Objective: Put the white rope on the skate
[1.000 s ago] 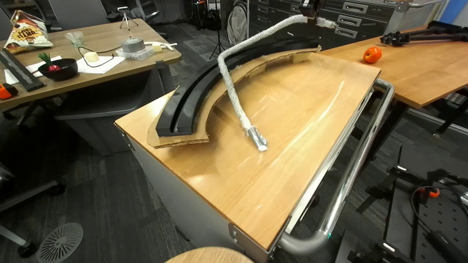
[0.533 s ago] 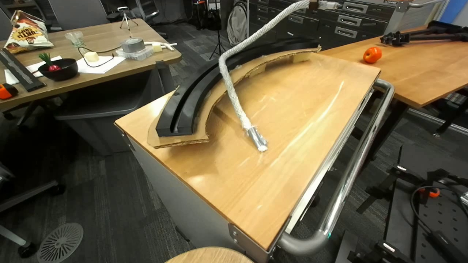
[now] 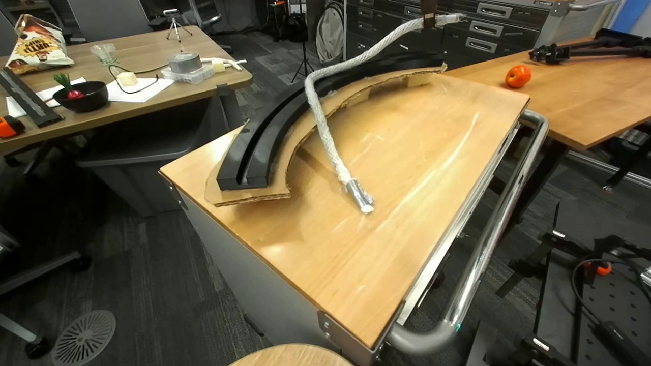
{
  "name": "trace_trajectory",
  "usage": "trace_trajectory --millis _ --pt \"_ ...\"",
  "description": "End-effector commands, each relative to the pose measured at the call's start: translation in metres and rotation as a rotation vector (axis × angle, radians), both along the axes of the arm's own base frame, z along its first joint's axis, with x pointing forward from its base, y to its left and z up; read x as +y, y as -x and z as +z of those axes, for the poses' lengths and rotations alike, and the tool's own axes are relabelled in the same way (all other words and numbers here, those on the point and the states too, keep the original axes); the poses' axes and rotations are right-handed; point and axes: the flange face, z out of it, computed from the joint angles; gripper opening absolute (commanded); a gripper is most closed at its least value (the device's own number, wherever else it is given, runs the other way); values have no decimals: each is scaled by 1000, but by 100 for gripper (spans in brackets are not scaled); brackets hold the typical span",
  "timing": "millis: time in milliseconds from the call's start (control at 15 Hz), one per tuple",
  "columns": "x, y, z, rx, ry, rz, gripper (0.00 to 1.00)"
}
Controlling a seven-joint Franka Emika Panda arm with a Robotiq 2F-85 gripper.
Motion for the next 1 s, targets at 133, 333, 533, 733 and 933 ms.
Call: trace_trajectory --millis 133,333,533,733,933 --pt "-18 -30 5 25 24 62 3" --pt "-23 -39 0 26 24 72 3" --pt "-25 -49 -7 11 16 86 3" --pt "-24 -59 -17 -26 -16 97 3" --pt "-27 -62 -33 -14 -28 101 3"
